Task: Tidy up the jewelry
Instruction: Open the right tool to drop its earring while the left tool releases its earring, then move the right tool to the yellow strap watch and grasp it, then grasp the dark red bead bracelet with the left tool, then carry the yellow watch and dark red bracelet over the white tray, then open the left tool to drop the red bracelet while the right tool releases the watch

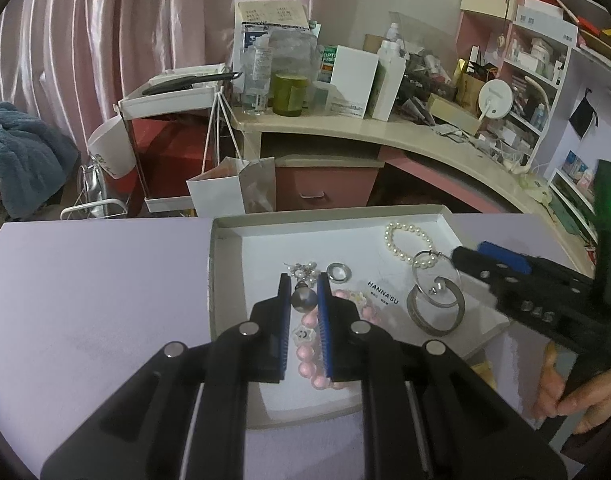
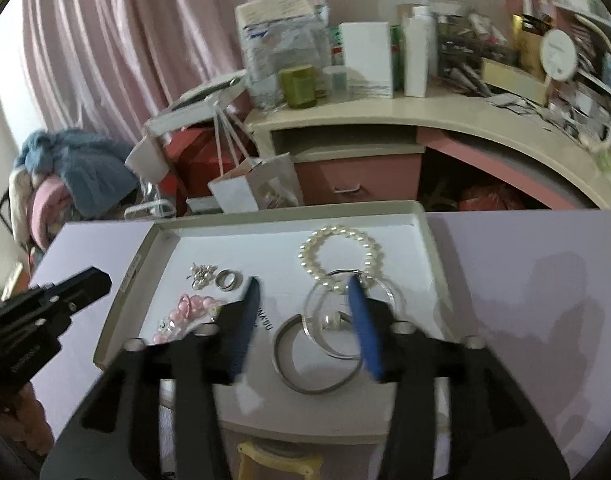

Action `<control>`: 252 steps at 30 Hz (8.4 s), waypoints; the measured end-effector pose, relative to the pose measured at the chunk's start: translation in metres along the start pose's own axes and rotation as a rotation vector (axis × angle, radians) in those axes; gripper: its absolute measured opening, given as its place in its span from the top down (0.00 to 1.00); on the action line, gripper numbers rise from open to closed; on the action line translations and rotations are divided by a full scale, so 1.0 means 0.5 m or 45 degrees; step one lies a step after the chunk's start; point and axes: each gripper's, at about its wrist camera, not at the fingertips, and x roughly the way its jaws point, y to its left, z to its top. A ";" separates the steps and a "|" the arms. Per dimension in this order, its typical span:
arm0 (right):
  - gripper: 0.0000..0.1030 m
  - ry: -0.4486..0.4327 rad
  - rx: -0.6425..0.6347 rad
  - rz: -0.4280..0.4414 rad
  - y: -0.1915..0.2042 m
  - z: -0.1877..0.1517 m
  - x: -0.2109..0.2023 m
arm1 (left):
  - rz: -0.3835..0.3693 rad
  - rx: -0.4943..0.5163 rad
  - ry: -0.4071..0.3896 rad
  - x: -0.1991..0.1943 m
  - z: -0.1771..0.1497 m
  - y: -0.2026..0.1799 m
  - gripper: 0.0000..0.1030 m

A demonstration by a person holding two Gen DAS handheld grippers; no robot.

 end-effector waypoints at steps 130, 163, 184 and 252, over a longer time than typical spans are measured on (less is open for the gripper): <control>0.63 0.097 0.239 -0.081 -0.074 -0.276 -0.224 | 0.037 0.096 0.201 -0.063 -0.289 -0.169 0.19; 0.63 0.056 0.191 -0.057 -0.033 -0.259 -0.238 | 0.047 0.023 0.068 -0.161 -0.242 -0.089 0.92; 0.63 -0.032 0.096 0.019 0.029 -0.213 -0.265 | 0.052 -0.035 -0.166 -0.327 -0.156 -0.058 0.92; 0.53 0.051 -0.007 -0.007 0.017 -0.003 0.045 | 0.129 -0.202 -0.138 -0.105 -0.032 0.105 0.23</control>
